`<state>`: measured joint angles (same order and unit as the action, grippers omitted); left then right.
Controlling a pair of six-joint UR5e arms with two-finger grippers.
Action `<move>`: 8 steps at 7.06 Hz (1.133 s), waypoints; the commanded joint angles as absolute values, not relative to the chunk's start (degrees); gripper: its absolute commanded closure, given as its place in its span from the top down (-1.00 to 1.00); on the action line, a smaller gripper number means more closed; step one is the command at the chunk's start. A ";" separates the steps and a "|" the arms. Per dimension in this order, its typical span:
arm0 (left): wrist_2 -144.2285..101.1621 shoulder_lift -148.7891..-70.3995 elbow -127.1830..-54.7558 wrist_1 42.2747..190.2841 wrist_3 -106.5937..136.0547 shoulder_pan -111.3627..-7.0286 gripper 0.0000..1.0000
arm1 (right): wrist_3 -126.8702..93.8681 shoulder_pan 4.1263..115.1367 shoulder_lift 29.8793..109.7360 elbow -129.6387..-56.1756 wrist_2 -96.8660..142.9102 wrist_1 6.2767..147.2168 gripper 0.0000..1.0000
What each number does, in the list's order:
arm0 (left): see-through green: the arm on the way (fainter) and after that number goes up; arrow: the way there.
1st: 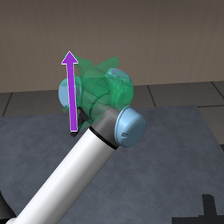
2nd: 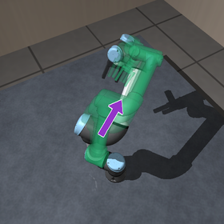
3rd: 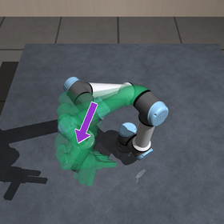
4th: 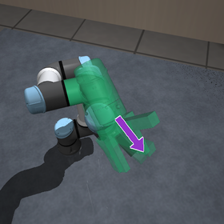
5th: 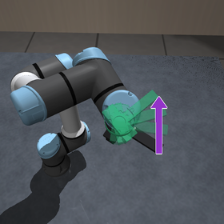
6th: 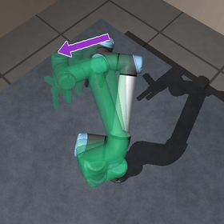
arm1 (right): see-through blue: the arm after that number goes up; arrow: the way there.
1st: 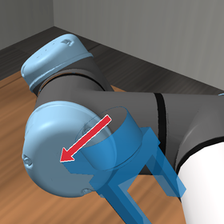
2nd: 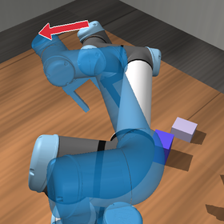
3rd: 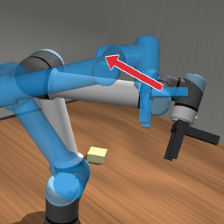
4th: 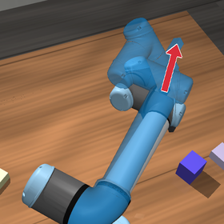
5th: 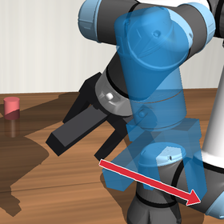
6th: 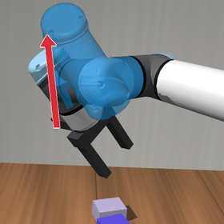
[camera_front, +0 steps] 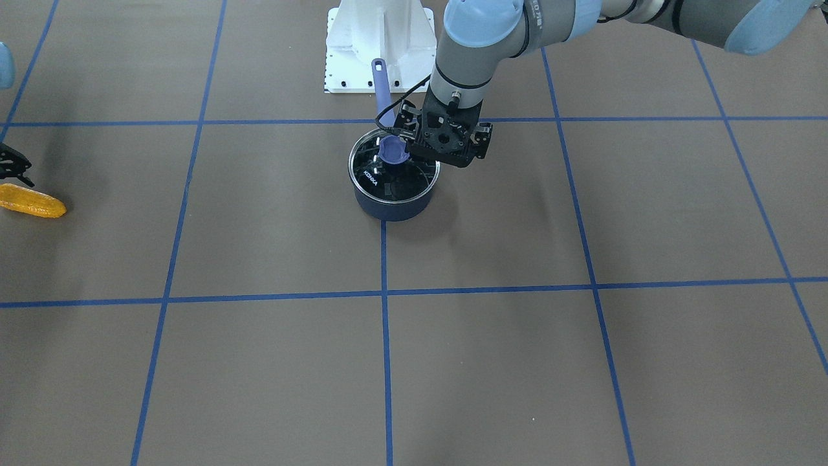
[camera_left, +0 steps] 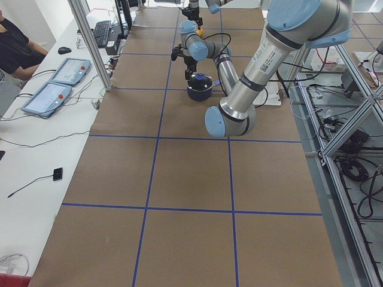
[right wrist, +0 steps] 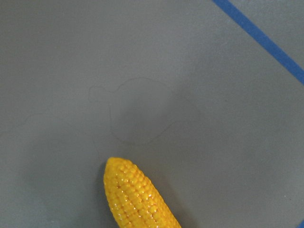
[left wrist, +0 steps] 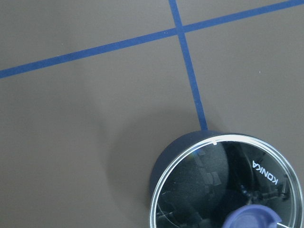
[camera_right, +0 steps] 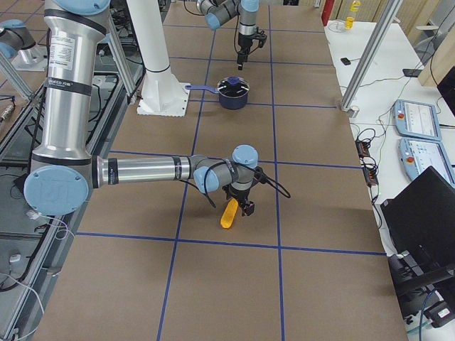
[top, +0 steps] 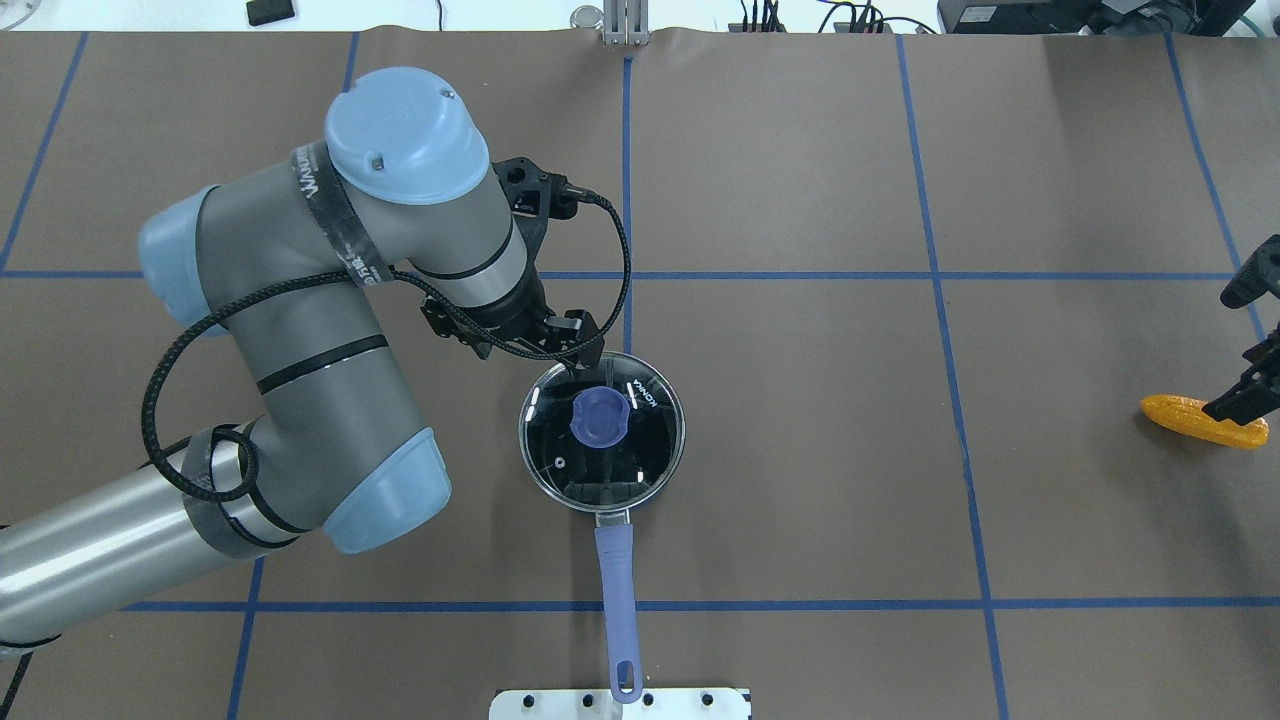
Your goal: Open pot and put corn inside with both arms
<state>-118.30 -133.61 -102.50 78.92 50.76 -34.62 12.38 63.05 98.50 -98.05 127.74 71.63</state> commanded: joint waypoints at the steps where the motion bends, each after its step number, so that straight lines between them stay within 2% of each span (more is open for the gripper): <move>1: -114.71 -136.83 -99.60 78.93 52.38 -32.26 1.00 | 12.92 61.53 98.35 -97.73 127.53 71.63 1.00; 8: -114.70 -136.76 -100.19 78.84 52.38 -32.26 1.00 | 13.70 55.90 99.40 -96.50 122.34 72.07 0.95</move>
